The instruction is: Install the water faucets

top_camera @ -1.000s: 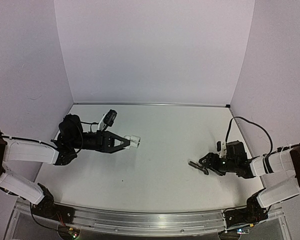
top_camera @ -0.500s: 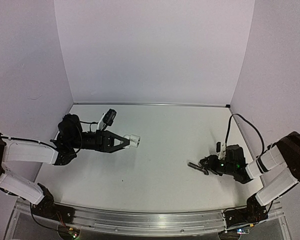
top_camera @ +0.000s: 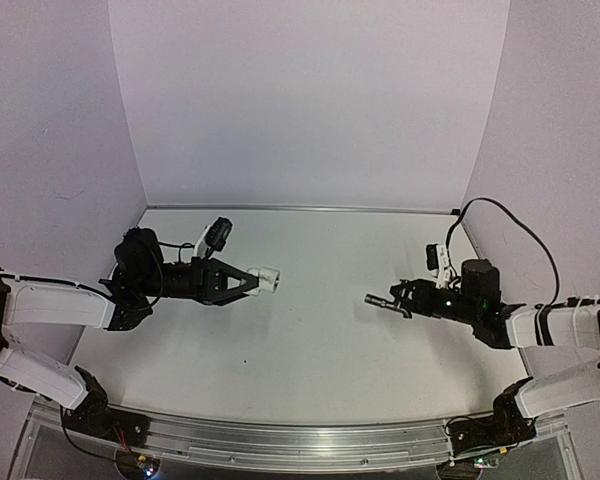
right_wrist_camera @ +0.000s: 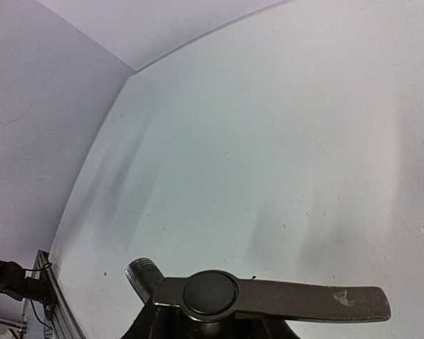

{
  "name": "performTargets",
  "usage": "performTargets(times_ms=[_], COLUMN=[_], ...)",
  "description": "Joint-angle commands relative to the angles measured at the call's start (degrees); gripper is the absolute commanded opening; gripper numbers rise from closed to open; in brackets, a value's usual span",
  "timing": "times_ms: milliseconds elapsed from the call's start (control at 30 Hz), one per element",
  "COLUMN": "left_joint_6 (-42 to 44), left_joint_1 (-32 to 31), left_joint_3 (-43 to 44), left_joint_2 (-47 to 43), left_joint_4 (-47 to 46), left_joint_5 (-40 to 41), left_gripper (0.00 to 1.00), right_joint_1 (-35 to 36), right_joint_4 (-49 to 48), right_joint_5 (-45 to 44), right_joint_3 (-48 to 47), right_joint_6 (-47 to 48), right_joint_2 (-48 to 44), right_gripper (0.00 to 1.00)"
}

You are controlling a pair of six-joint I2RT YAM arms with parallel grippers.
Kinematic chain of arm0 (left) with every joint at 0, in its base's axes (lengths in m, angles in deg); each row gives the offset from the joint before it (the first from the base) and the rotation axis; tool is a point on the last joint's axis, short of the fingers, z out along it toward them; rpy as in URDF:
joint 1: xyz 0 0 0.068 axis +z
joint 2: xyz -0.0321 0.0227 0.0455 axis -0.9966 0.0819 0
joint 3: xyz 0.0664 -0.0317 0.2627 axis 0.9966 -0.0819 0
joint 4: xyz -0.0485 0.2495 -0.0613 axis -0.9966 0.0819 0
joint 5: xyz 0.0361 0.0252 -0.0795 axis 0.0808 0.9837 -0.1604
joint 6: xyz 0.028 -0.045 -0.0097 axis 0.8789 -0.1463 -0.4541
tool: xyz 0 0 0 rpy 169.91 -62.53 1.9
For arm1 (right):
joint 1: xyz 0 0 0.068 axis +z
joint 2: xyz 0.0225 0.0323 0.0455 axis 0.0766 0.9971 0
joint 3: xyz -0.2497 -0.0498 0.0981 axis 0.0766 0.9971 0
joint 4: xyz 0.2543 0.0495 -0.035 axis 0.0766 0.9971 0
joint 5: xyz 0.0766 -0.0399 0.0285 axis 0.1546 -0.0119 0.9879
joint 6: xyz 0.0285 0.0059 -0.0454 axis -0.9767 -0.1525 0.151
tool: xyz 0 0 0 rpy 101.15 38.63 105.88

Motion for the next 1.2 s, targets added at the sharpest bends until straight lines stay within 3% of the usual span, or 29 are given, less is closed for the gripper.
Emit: performTargets(times_ms=[0,200,333,467,633,800,900,1167], left_joint_6=[-3.59,-6.39,-13.81,-23.21,-27.3,-37.87,-42.85,-43.77], left_joint_1=[0.2,0.2,0.15,0.29,0.44,0.48,0.57,0.54], left_joint_3=[3.38,5.09,6.61,6.12,4.79,1.41,-0.81,-2.35], left_joint_2=[-1.64,0.51,4.11,5.83,4.14,5.3,5.87,5.45], left_joint_4=[-3.36,-3.36,-3.38,-4.77,-6.16,-16.8,-22.58,-23.22], left_joint_5=[1.07,1.72,1.8,1.86,2.25,4.22,7.32,10.06], left_gripper=[0.0,0.0,0.0,0.0,0.0,0.0,0.0,0.0], right_joint_1=[1.1,7.37,17.87,25.83,33.24,41.54,43.8,44.32], right_joint_4=[6.4,10.35,17.94,18.02,16.48,9.15,4.77,1.23], right_joint_5=[6.63,5.13,-8.17,-17.52,-24.57,-32.34,-36.36,-39.37], right_joint_3=[-9.6,-16.44,-24.7,-28.48,-30.26,-31.86,-32.17,-34.17], right_joint_6=[6.47,12.81,23.85,33.94,45.92,57.83,60.97,61.71], right_joint_2=[-5.04,-7.8,-6.84,-6.63,-6.07,-2.29,-0.48,1.95], right_gripper=[0.0,0.0,0.0,0.0,0.0,0.0,0.0,0.0])
